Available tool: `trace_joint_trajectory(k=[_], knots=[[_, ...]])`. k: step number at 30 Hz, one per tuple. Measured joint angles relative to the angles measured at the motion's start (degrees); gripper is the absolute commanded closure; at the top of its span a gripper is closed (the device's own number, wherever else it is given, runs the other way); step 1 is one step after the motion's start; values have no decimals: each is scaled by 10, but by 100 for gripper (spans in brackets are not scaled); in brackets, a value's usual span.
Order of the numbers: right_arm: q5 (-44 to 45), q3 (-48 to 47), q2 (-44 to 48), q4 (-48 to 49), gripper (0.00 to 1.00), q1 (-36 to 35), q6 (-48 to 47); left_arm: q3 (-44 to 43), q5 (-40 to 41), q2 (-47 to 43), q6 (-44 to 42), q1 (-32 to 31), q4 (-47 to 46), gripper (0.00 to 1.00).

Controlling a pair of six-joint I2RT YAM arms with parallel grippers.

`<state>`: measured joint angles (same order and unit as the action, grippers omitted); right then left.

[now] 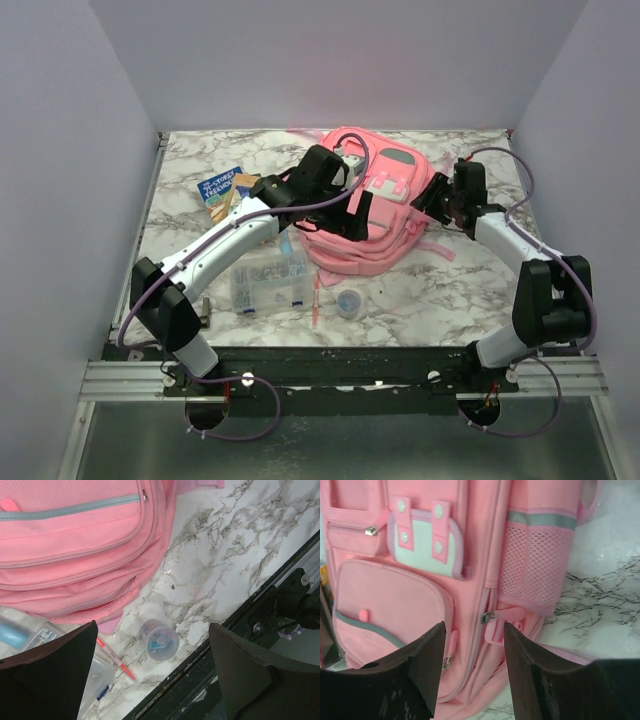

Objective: Pack the student bag
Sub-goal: Adjust the student bag at the center of the board.

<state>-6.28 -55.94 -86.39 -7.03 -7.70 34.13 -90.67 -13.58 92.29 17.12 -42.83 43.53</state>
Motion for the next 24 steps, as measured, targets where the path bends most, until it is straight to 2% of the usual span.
trace_joint_trajectory(k=[8,16,19,24], knots=[[-28,5,-40,0,45,18,-23,43,-1,13,34,45,-45,6],[-45,19,-99,46,41,40,57,99,2,33,104,118,-100,8],[-78,57,-117,106,45,66,109,99,1,68,123,118,-122,9],[-145,139,-122,221,45,136,196,83,-7,152,140,112,-139,11]])
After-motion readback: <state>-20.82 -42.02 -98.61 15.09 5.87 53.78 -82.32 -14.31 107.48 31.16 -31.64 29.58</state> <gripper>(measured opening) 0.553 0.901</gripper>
